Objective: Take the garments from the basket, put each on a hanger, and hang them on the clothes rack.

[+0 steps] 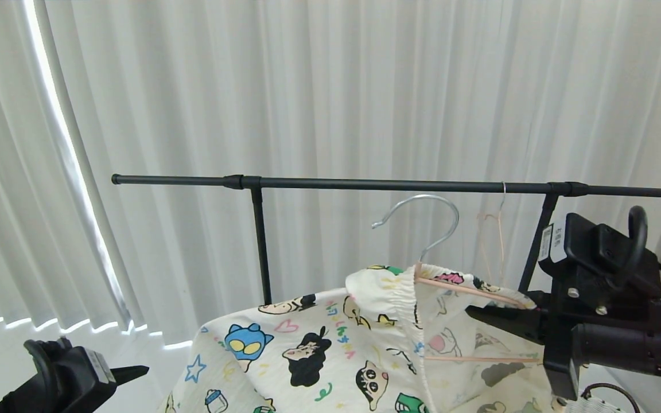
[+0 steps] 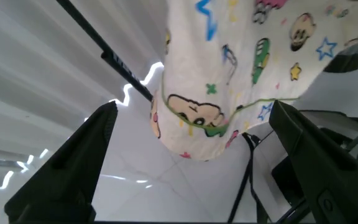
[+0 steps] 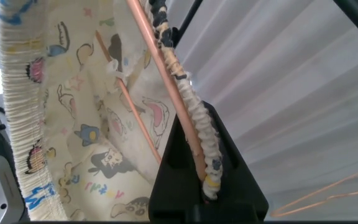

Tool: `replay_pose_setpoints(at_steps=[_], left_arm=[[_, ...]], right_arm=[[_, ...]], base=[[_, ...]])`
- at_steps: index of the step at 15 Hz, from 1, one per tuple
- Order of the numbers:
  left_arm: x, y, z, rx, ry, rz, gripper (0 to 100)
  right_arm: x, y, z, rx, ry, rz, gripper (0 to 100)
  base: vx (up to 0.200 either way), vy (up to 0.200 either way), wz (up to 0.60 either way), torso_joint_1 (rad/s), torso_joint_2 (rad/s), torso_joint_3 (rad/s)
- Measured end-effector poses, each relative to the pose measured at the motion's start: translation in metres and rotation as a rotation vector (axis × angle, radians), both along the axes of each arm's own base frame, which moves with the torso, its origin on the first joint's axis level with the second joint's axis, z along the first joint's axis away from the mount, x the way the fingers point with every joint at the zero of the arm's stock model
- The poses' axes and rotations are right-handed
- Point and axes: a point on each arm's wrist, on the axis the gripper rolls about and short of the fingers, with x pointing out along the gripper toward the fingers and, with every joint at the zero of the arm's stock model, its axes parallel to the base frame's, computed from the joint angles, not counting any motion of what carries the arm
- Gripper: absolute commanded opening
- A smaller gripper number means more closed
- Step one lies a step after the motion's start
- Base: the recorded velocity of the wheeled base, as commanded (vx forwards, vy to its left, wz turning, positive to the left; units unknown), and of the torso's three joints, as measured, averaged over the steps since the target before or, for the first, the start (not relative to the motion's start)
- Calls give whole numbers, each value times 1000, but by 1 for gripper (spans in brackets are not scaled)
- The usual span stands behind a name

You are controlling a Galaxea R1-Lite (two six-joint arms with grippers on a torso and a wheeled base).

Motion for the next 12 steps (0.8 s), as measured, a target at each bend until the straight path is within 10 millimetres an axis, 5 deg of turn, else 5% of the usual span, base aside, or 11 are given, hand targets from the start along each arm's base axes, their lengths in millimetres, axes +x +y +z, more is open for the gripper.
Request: replay_pose_setpoints(at_steps=[1,12], left_arm=[[3,0,1,0,3,11,0],[15,9,-7,91,55,192,0]], right_arm=[[-3,-1,0,1,-1,5,0],[-8,-8,3,22,-14,-3,0]], base=[[0,0,0,0,0,0],[0,0,0,0,0,0]])
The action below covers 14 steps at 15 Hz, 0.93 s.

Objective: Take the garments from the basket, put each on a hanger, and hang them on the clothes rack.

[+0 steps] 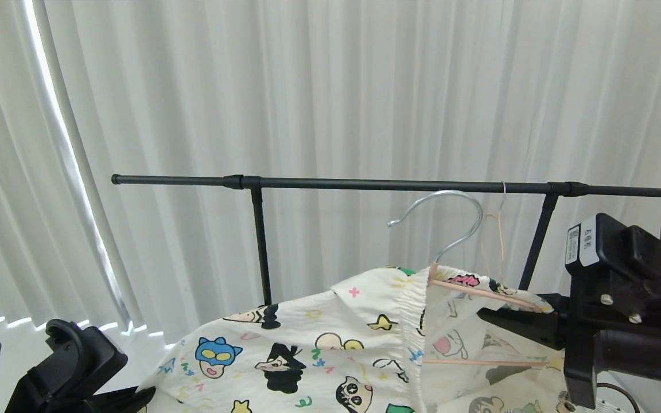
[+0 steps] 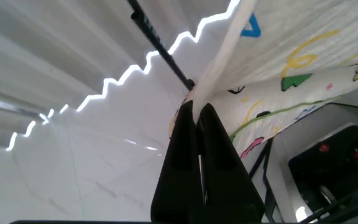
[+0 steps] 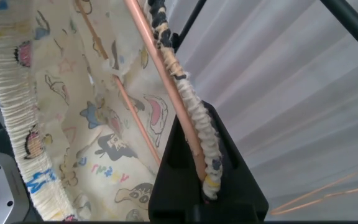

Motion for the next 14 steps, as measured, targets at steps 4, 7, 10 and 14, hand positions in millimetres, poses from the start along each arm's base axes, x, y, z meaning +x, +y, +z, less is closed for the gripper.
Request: replay_pose_setpoints(at_steps=[4,7,10,14], left_arm=[[-3,11,-10,33,39,110,0],[-8,15,-18,98,64,187,0],[-8,17,-22,129,81,227,0],[-5,14,-16,74,62,200,0]], right_arm=[[4,-5,0,8,-1,-34,0],[6,-6,1,17,5,-50,0],[8,-8,1,19,5,-62,0],[8,-8,1,19,4,-65,0]], base=[[0,0,0,0,0,0],[0,0,0,0,0,0],[0,0,0,0,0,0],[0,0,0,0,0,0]])
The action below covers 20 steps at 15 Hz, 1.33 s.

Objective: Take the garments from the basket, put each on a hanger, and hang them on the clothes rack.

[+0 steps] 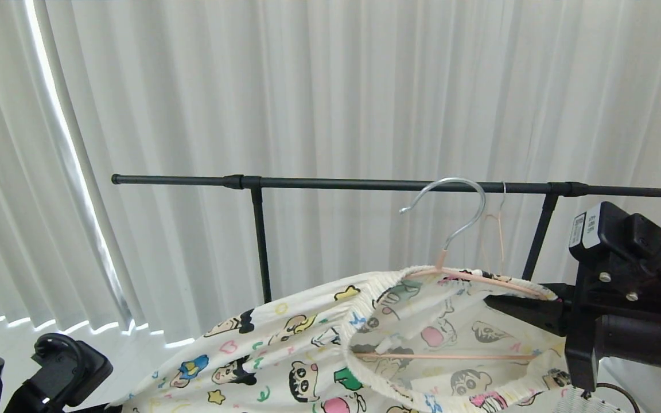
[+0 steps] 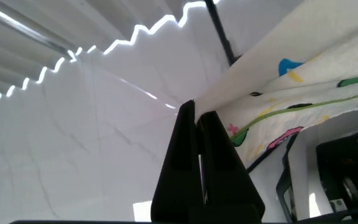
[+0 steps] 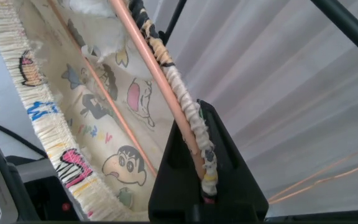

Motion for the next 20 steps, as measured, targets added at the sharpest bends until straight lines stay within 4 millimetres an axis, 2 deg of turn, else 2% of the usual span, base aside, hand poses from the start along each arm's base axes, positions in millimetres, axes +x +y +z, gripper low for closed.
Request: replay_pose_setpoints(at_steps=[2,6,9,12,15,19,20], left_arm=[[3,-2,12,-114,-63,-1,0],[6,0,29,-168,-204,38,0],[7,2,29,-169,-204,80,0],[15,8,19,-40,-148,204,0],[20,6,15,21,-114,144,0],[19,-7,15,17,-113,37,0],[18,-8,15,15,-117,28,100]], right_arm=[[0,-1,-3,-10,7,-6,0],[3,-10,-16,-43,39,-46,0],[3,-12,-16,-39,38,-56,0],[1,-17,-13,-18,33,-67,0],[0,-18,-8,22,29,-83,0],[1,-17,-7,29,21,-88,0],[1,-18,-7,29,22,-88,0]], base=[[0,0,0,0,0,0],[0,0,0,0,0,0],[0,0,0,0,0,0],[0,0,0,0,0,0],[0,0,0,0,0,0],[0,0,0,0,0,0],[0,0,0,0,0,0]])
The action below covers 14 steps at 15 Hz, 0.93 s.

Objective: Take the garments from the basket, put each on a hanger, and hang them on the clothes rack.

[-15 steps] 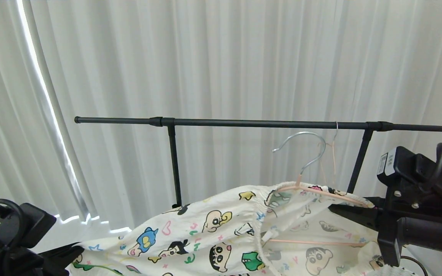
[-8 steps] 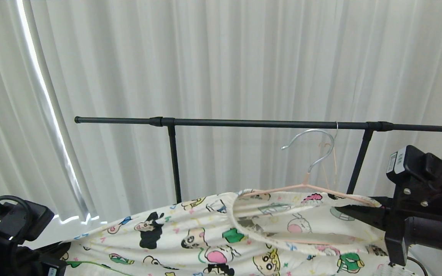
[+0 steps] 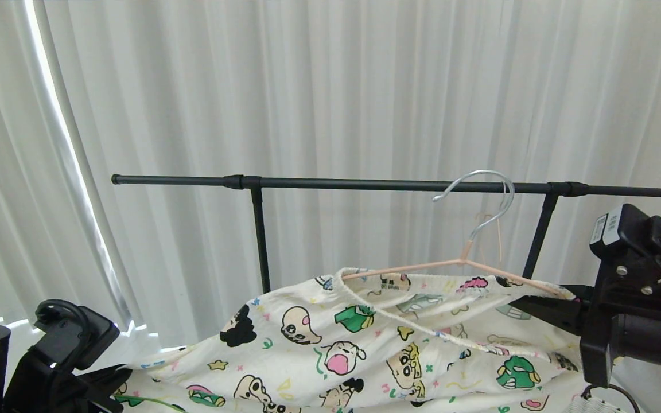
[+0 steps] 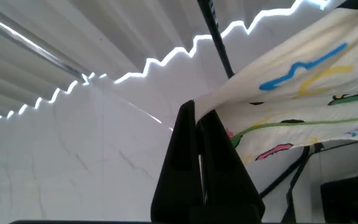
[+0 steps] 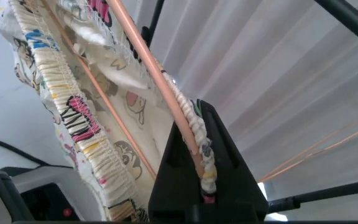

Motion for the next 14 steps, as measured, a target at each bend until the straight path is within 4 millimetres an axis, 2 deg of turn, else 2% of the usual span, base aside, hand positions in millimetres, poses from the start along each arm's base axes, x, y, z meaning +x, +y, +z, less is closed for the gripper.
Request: replay_pose_setpoints(at_steps=[4,7,11,14], left_arm=[[-3,-1,2,-27,-21,-5,100],[-8,-2,5,-98,-37,-92,100],[-24,-4,11,-217,-92,-253,100],[-38,-2,12,-266,-137,-293,100]], right_arm=[[2,-3,-1,-2,2,-18,0],[5,-6,-1,-3,4,-44,0],[11,-16,-5,-30,21,-123,0],[19,-27,-9,-53,38,-229,0]], base=[[0,0,0,0,0,0],[0,0,0,0,0,0],[0,0,0,0,0,0],[0,0,0,0,0,0]])
